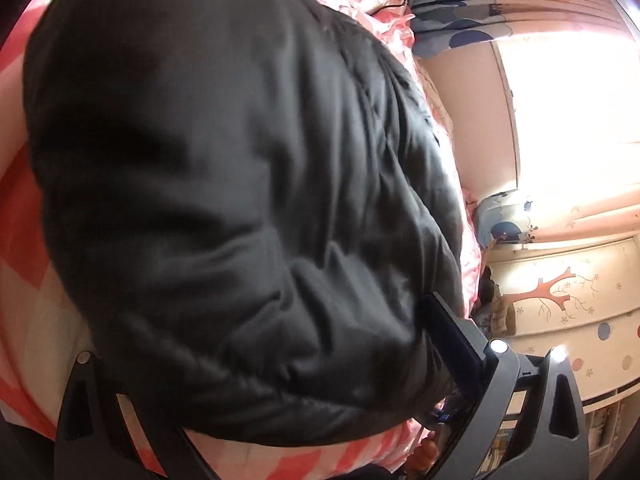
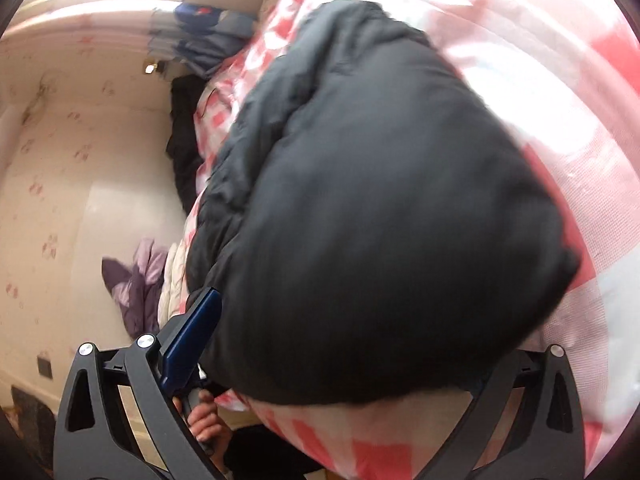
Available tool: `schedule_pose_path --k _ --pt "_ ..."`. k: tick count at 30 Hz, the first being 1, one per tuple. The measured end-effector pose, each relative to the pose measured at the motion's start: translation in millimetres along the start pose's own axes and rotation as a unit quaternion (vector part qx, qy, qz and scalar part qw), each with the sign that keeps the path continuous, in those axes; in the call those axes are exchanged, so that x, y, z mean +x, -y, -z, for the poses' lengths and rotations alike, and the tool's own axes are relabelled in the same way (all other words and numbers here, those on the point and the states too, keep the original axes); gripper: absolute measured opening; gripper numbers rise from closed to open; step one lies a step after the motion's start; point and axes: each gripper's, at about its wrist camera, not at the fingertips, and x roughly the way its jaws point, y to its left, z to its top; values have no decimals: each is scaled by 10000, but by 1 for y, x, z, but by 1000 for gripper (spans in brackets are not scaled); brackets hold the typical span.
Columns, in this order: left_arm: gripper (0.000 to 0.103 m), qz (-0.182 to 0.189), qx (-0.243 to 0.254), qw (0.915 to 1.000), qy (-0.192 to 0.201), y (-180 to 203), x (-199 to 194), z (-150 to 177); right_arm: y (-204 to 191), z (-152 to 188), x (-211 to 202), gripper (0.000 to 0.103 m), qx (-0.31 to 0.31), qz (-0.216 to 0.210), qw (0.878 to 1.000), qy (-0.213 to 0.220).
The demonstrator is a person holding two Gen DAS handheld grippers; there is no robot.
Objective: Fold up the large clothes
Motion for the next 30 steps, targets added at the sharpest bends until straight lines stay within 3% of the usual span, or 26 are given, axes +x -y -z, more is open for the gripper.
schedule_pose_path --k 2,4,6,7,9,10,12,20,25,28,30 --pt "95 88 -186 9997 115 -3 -3 -3 7 -2 0 97 162 -109 9997 159" --pt "85 40 -423 9989 213 -6 -1 0 16 -3 1 97 349 -251 9988 233" --pt "52 7 -497 9985 228 -6 -5 -5 19 -5 1 95 370 -370 9984 228" --pt "46 -21 -468 9986 229 -3 -3 -5 17 -5 0 73 321 -416 9983 267" --pt "26 -107 -403 9989 214 6 -5 -7 12 -4 2 44 258 -440 9983 285" --pt "23 -149 -333 9991 205 14 -7 -7 8 -5 1 35 158 -368 9986 341" --pt "15 -188 -170 9995 192 28 -10 -7 -10 -5 -4 25 -247 -152 9985 469" --pt "13 25 558 9981 260 58 -86 17 -76 35 -68 20 -1247 -403 9894 618" --pt "15 -88 733 9973 9 25 -121 70 -66 96 -96 21 -1343 -284 9902 277" --pt "34 -164 644 9976 -199 -13 -119 89 -35 117 -97 32 -1128 33 9936 3" --pt "56 -82 373 9992 -142 -42 -122 94 -7 123 -98 41 -741 -41 9970 -222"
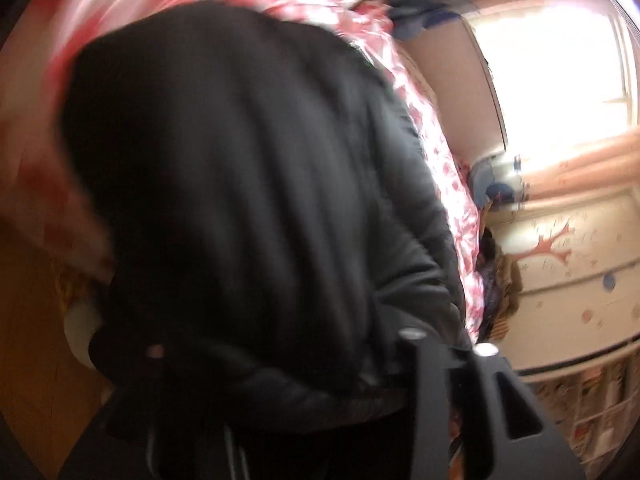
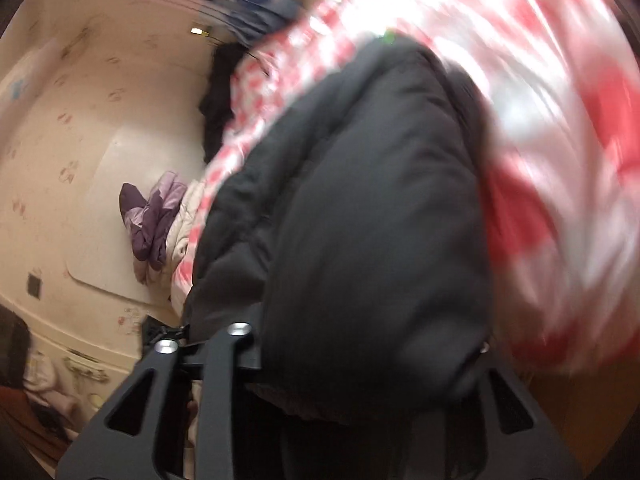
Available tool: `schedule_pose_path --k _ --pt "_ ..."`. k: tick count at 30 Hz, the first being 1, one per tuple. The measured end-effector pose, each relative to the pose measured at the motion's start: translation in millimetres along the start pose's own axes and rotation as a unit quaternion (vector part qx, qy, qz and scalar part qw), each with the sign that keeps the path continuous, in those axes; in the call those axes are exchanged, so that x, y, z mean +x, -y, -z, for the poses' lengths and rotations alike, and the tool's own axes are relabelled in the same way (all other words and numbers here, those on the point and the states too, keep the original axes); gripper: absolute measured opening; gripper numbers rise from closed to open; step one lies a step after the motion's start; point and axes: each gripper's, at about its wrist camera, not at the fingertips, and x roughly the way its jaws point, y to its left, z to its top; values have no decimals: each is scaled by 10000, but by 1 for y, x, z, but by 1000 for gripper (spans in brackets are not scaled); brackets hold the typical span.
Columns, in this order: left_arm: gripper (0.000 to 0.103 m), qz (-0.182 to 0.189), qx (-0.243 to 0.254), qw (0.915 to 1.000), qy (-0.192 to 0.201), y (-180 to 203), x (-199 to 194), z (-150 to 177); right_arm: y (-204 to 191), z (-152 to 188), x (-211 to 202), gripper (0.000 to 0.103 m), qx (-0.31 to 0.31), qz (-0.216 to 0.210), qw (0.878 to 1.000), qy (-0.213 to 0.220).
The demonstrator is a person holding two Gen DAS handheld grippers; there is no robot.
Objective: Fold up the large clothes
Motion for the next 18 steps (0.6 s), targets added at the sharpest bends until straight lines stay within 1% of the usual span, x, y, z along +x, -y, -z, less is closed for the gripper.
schedule_pose_path --k 1,3,4,5,6,7,8,9,10,11,12,13,15,16,18 --pt "59 23 -84 9999 63 -8 -3 4 7 5 -8 43 116 -61 9999 59" --pt "71 105 -302 9989 337 -29 -22 12 14 13 -26 47 253 -135 9994 186" --pt "75 104 -333 9984 442 -36 -31 16 19 16 -34 49 372 -116 9988 287" --pt "81 68 -363 9977 569 -43 -43 18 21 19 -45 49 457 32 9980 429" --pt "83 44 -397 9969 671 -50 -53 19 15 22 -58 49 386 339 9963 696" --pt "85 79 -421 9966 705 -55 -59 17 4 22 -70 50 248 785 9907 1082" --pt "88 110 -460 9963 718 -60 -62 17 -8 22 -78 50 97 1136 9832 1425" --pt "90 144 -502 9960 719 -63 -62 16 -35 20 -83 51 -250 1435 9720 1843" --pt "91 175 -527 9961 692 -62 -57 14 -55 20 -84 56 -545 1564 9648 2045" --pt "91 231 -566 9964 590 -64 -49 12 -91 18 -77 60 -1072 1743 9521 2273" --pt "91 312 -598 9964 522 -68 -49 14 -117 14 -65 71 -1469 1814 9438 2340" --pt "91 377 -603 9964 469 -70 -40 14 -144 8 -46 77 -1873 1873 9370 2277" --pt "91 471 -585 9962 433 -62 -21 8 -199 -9 19 82 -2771 2076 9190 1884" --pt "91 503 -596 9960 427 -64 -14 7 -219 -17 56 82 -3127 2135 9111 1630" --pt "91 572 -764 9944 458 -61 -3 -3 -240 -35 119 82 -3599 2436 8916 1268"
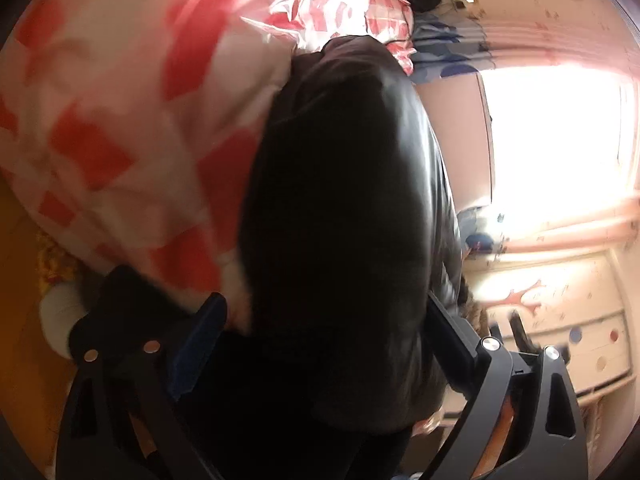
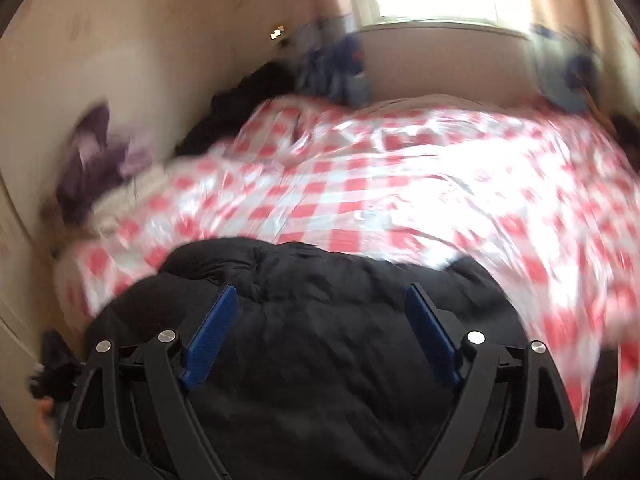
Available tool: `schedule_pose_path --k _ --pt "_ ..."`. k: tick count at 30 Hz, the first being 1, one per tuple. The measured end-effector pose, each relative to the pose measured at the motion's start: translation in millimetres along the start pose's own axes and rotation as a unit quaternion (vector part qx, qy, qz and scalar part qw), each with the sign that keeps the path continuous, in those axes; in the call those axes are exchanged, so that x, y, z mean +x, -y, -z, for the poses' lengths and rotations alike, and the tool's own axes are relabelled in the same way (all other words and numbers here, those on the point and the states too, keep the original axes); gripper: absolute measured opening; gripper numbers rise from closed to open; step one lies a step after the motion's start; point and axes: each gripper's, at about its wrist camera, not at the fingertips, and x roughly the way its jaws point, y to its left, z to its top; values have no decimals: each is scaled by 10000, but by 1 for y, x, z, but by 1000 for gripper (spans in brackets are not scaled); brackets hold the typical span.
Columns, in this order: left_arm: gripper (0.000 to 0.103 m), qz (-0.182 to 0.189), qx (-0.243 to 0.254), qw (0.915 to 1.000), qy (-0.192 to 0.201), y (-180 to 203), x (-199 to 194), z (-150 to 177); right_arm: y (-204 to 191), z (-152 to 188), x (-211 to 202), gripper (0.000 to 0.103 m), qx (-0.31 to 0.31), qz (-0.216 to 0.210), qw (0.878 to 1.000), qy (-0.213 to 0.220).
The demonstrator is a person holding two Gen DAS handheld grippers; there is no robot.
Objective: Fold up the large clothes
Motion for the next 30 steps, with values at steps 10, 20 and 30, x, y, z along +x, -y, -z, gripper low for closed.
schedule_pose_path --k 10,20,30 --pt "47 299 -39 9995 57 11 19 -15 -19 33 172 87 -427 350 9827 -1768" --pt "51 259 -138 9995 119 9 17 -13 -2 14 217 95 -721 1086 9695 -2077" --pt "51 160 -71 9996 227 14 7 -5 -45 52 76 95 -1497 172 9762 -1560"
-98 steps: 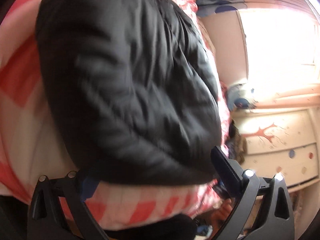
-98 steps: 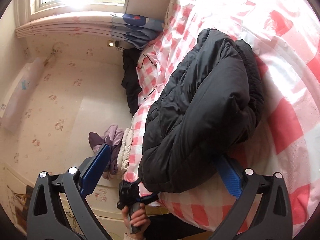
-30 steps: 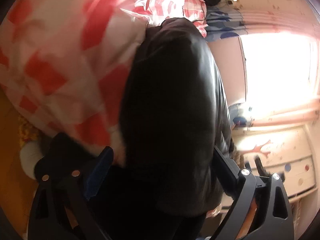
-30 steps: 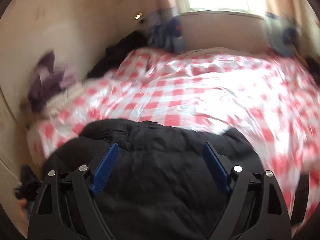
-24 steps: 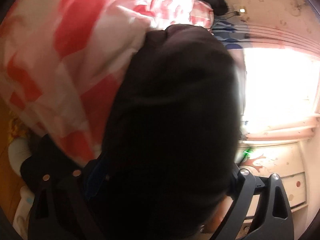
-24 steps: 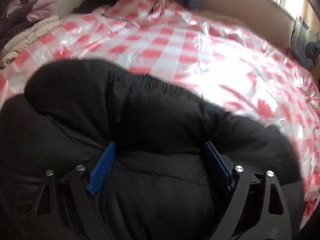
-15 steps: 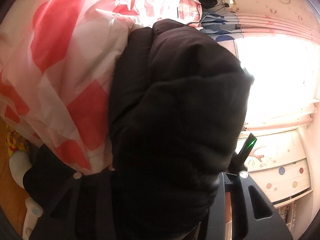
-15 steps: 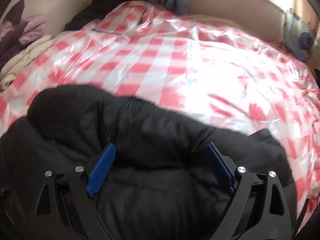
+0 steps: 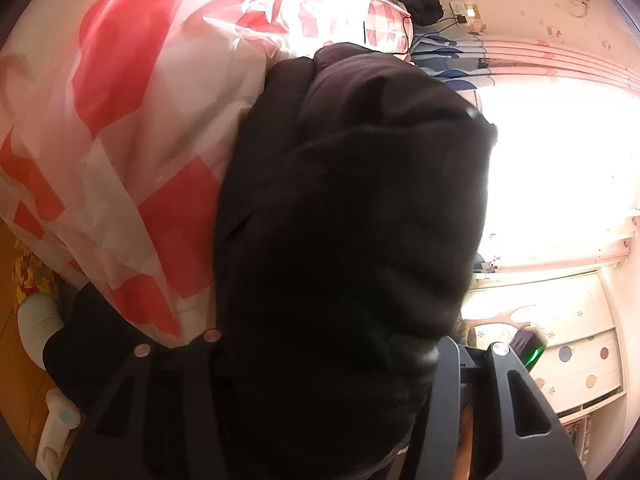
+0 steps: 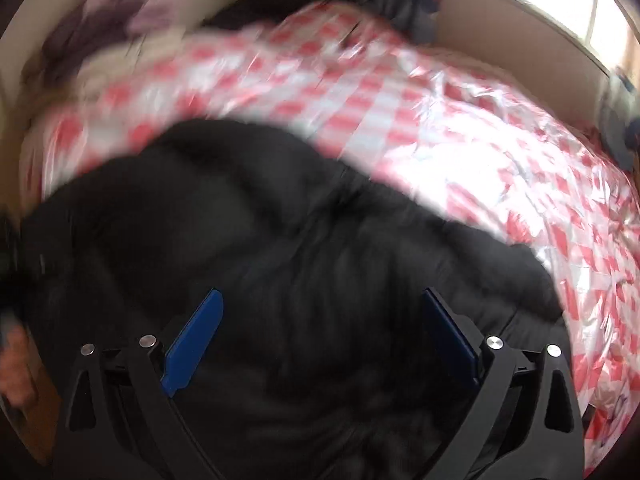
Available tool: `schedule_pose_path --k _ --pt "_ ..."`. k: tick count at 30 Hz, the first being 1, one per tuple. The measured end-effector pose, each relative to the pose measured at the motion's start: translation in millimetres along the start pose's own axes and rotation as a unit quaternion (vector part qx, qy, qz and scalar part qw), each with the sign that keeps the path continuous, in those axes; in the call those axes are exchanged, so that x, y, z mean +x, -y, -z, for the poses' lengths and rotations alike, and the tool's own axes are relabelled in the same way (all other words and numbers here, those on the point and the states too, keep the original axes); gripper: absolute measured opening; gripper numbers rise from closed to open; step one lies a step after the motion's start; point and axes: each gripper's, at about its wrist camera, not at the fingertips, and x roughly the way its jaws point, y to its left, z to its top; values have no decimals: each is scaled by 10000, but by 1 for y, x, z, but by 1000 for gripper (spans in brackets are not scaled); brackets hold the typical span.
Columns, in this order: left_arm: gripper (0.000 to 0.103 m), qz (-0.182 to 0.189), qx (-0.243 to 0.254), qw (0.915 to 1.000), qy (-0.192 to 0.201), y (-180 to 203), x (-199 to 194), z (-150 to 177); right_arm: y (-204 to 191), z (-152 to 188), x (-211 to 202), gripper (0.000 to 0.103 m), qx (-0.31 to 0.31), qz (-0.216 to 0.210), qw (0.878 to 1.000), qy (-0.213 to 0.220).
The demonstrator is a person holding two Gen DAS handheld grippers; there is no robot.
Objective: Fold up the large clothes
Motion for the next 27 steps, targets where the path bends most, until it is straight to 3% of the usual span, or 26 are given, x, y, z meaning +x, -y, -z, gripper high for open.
schedule_pose_path --k 2,4,6,10,13,16,20,23,26,27 --pt "51 17 73 10000 40 4 4 7 -15 17 30 96 -240 121 9996 -101" --pt "49 -97 199 9997 112 10 1 13 -8 16 36 96 -28 -25 9997 -259" --pt "47 -130 261 9995 130 4 -7 17 -3 12 19 96 244 -111 9994 -211" --pt "46 -126 303 9993 156 1 -13 20 -10 33 -28 96 129 64 9997 217" --pt "45 -102 258 9994 214 8 -2 21 -21 56 9 96 -159 105 9992 -357" --pt "39 -206 372 9986 311 20 -4 31 -13 51 4 96 109 -49 9990 -420" --pt "36 -261 480 9979 334 24 -10 36 -14 46 -26 96 78 121 9997 179" --pt "34 -285 547 9974 376 29 -11 42 -32 59 10 96 -340 271 9987 -260" --pt "31 -484 928 9933 500 45 -15 52 -29 56 3 96 -247 216 9990 -315" --pt "31 -526 1058 9916 532 50 -17 54 -25 51 -10 96 -123 166 9998 -76"
